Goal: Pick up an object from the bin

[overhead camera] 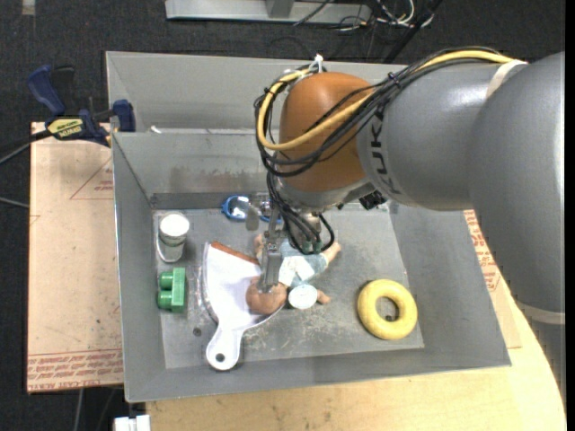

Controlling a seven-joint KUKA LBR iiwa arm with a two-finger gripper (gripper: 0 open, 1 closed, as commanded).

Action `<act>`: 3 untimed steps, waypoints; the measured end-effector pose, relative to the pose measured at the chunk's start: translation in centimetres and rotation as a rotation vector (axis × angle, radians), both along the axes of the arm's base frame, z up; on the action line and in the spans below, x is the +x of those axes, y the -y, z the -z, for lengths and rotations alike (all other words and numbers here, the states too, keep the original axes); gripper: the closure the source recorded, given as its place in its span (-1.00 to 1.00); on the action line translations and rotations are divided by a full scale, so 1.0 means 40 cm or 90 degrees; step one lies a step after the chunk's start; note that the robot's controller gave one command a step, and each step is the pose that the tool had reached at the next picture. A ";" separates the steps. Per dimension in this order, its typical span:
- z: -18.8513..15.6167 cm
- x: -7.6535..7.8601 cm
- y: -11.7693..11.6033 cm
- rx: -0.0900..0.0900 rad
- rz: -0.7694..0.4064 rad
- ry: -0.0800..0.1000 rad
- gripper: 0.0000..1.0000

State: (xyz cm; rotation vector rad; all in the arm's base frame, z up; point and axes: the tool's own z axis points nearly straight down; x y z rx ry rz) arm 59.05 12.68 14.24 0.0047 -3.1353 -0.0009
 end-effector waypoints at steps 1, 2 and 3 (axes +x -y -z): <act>-0.012 0.004 0.001 0.001 0.001 0.004 -1.00; 0.057 -0.012 0.067 0.003 -0.005 0.008 -1.00; 0.117 0.000 0.115 0.003 0.020 -0.010 -1.00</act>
Offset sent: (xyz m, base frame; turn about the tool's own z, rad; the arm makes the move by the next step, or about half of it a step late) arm -0.0146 -0.0621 -0.0569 -0.0081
